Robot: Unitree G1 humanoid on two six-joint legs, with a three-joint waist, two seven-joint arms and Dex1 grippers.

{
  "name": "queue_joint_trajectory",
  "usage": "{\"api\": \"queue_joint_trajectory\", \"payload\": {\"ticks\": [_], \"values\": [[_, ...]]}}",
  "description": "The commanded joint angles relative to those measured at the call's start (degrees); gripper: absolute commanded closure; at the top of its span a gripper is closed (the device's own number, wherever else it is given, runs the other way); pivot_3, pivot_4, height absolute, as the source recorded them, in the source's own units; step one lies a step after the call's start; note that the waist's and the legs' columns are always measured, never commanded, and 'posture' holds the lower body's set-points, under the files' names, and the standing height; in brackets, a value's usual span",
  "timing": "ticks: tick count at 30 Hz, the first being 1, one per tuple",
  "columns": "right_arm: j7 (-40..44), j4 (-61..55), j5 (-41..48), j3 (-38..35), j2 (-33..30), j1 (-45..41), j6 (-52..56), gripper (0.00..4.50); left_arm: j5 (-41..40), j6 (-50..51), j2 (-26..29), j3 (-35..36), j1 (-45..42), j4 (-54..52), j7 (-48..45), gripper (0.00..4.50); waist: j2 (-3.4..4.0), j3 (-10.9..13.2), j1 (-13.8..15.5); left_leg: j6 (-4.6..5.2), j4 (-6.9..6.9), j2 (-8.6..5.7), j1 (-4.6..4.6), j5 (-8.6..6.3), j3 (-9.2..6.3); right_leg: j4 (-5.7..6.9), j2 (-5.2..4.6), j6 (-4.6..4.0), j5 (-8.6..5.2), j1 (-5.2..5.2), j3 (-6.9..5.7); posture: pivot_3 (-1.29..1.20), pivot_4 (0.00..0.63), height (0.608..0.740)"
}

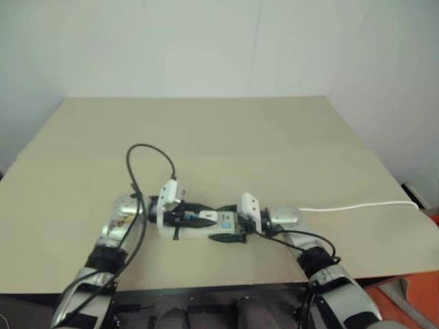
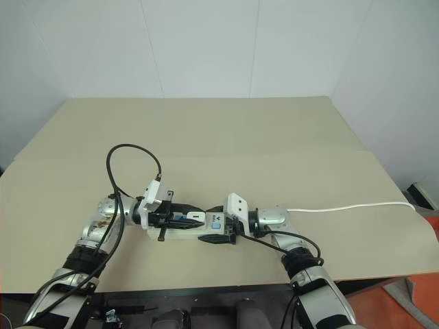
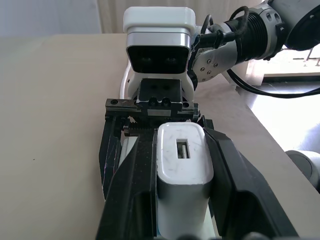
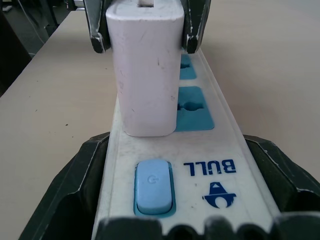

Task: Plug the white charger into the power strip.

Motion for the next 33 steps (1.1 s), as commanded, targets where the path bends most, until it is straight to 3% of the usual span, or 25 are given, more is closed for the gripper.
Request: {"api": "queue_joint_trajectory", "payload": {"ticks": [1, 10, 14, 20, 23, 33], "values": [[1.5, 0.9, -1.1, 0.9, -0.7, 0.7, 0.3, 1.03, 4.2, 2.7, 2.5, -1.8, 1.9, 2.9, 0.7, 2.75, 0.02, 0.0, -0.1, 0.0, -0.01, 0.0, 0.0, 0.0, 0.0, -0.01, 0.0, 0.0, 0.0, 0.0, 0.0, 0.0, 0.15, 0.74], [1.4, 1.3, -1.2, 1.0, -0.3, 0.4, -0.1, 1.03, 0.8, 6.3, 0.4, 0.8, -0.4, -0.4, 2.9, 0.02, 0.06, 0.0, 0.0, 0.0, -0.1, -0.03, 0.01, 0.0, 0.03, 0.01, 0.0, 0.01, 0.01, -0.06, 0.07, 0.0, 0.15, 0.74], [1.4, 1.5, -1.3, 1.1, -0.1, 0.3, -0.3, 1.03, -2.0, 8.3, 0.1, 3.7, -2.8, -2.4, 3.9, 0.02, 0.04, 0.0, 0.0, 0.0, -0.09, -0.03, -0.08, 0.0, 0.03, -0.01, 0.0, 0.02, 0.01, -0.15, 0.07, 0.0, 0.15, 0.74], [1.9, 1.6, -1.1, 1.0, -0.2, 0.4, -0.3, 1.03, -5.1, 14.3, 5.2, 6.2, -8.9, -4.4, 0.2, 0.02, 0.0, 0.0, -0.1, 0.0, -0.1, -0.02, -0.25, 0.0, 0.02, -0.01, 0.03, 0.04, 0.02, -0.33, 0.06, 0.0, 0.15, 0.74], [2.3, 1.1, -0.8, 0.9, -0.3, 0.5, 0.3, 0.07, -5.1, 15.2, 7.6, 6.1, -9.6, -5.8, -1.6, 0.0, 0.01, 0.0, -0.2, 0.0, -0.17, -0.03, -0.21, 0.0, 0.03, -0.11, 0.01, 0.04, 0.02, -0.29, 0.08, 0.0, 0.15, 0.74], [1.2, -10.1, 1.1, -1.6, -5.4, 4.4, 2.6, 0.03, -5.5, 14.2, 10.5, 8.3, -10.2, -5.1, -3.8, 0.0, 0.01, 0.1, 0.7, 0.0, -0.19, -0.04, -0.41, 0.0, 0.02, -0.19, -0.01, 0.03, 0.02, -0.41, 0.03, 0.0, 0.15, 0.74]]}}
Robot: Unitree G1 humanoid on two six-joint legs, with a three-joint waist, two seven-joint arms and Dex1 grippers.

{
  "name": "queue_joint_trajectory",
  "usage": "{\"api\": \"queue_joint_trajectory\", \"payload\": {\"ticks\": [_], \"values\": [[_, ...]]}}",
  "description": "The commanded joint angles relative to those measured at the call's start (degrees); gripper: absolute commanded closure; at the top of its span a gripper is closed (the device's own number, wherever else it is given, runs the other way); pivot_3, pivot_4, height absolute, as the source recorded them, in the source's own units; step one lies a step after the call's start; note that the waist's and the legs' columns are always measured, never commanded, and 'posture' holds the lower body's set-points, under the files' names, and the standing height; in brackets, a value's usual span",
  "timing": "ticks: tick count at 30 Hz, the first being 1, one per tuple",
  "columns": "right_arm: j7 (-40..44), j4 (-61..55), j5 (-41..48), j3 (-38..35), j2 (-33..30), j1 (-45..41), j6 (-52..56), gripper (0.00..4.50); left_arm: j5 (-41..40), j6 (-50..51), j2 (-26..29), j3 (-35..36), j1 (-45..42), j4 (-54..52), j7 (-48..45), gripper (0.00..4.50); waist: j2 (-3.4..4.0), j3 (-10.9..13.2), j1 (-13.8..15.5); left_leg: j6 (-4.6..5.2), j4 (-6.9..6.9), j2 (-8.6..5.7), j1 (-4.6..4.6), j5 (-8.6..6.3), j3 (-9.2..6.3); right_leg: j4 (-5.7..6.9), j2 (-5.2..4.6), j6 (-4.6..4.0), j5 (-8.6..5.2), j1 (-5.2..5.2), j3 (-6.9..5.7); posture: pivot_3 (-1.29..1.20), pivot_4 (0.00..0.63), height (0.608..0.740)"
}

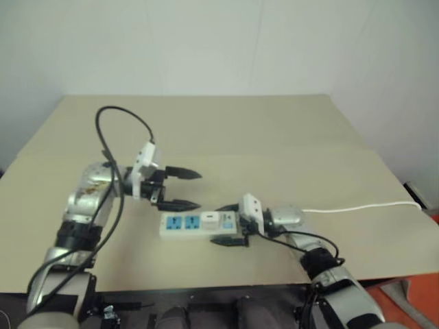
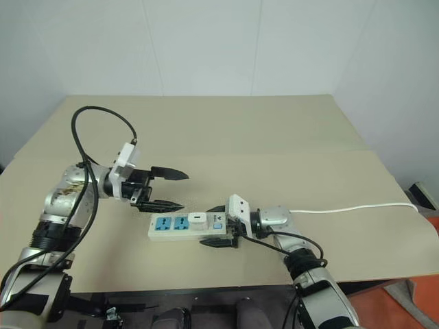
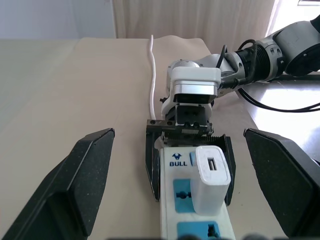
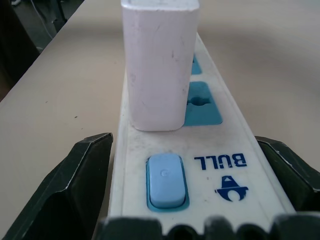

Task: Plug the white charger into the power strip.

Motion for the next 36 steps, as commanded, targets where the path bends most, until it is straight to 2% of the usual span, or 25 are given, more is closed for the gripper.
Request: {"api": "queue_joint_trajectory", "payload": {"ticks": [1, 11, 18, 21, 25, 30, 36], "values": [[-0.2, -7.9, 1.5, -2.2, -4.2, 3.1, 3.2, 0.03, -0.6, -0.9, 1.5, 2.4, -1.3, 0.4, -0.6, 0.0, 0.0, 0.0, 0.5, 0.0, 0.0, 0.0, -0.07, 0.0, 0.0, -0.05, -0.01, 0.0, 0.0, -0.04, -0.01, 0.0, 0.15, 0.74], [-1.9, -24.4, 6.6, -10.0, -16.7, 10.4, 10.3, 0.03, -0.1, -1.7, 4.2, 4.1, 1.2, 0.0, -0.8, 0.0, 0.02, 0.1, 1.4, 0.0, -0.02, 0.0, -0.46, -0.01, 0.01, -0.41, -0.06, 0.09, 0.06, -0.21, -0.07, 0.0, 0.15, 0.74], [-4.7, -33.5, 11.2, -18.7, -24.2, 18.6, 14.6, 0.03, 1.0, -2.3, 13.3, 7.4, 6.5, -3.0, -1.1, 0.0, 0.0, 0.2, 1.2, 0.01, -0.07, 0.02, -0.44, -0.01, 0.01, -0.41, -0.06, 0.08, 0.05, -0.24, -0.07, 0.0, 0.15, 0.74], [-7.2, -36.1, 12.4, -22.2, -25.6, 21.8, 16.1, 0.03, -0.3, -0.9, 17.4, 10.4, 10.9, -6.1, -0.9, 0.0, 0.01, 0.2, 1.2, 0.01, -0.08, 0.01, -0.45, -0.02, 0.02, -0.42, -0.08, 0.07, 0.05, -0.26, -0.07, 0.0, 0.15, 0.74], [-9.4, -37.5, 12.8, -24.0, -26.2, 23.4, 17.6, 0.03, -2.5, 2.7, 20.0, 14.2, 17.3, -11.7, 1.2, 0.0, 0.03, 0.2, 1.3, 0.01, -0.07, 0.0, -0.43, -0.01, 0.07, -0.42, -0.16, 0.07, 0.04, -0.25, -0.07, 0.0, 0.15, 0.74], [-10.2, -38.4, 12.1, -24.0, -27.1, 24.0, 17.9, 0.03, -4.7, 7.3, 21.5, 17.6, 22.0, -16.8, 4.1, 0.0, 0.03, 0.3, 1.5, 0.0, -0.05, 0.03, -0.44, -0.01, 0.12, -0.42, -0.18, -0.22, -0.12, -0.25, -0.07, 0.0, 0.15, 0.74], [-11.1, -39.0, 12.7, -25.3, -28.8, 23.5, 19.7, 0.03, -6.4, 9.3, 21.8, 20.2, 26.2, -20.9, 6.4, 0.0, 0.03, 0.3, 1.6, 0.01, -0.06, 0.03, -0.45, -0.01, 0.19, -0.43, -0.2, -0.15, -0.09, -0.25, -0.05, 0.0, 0.15, 0.74]]}}
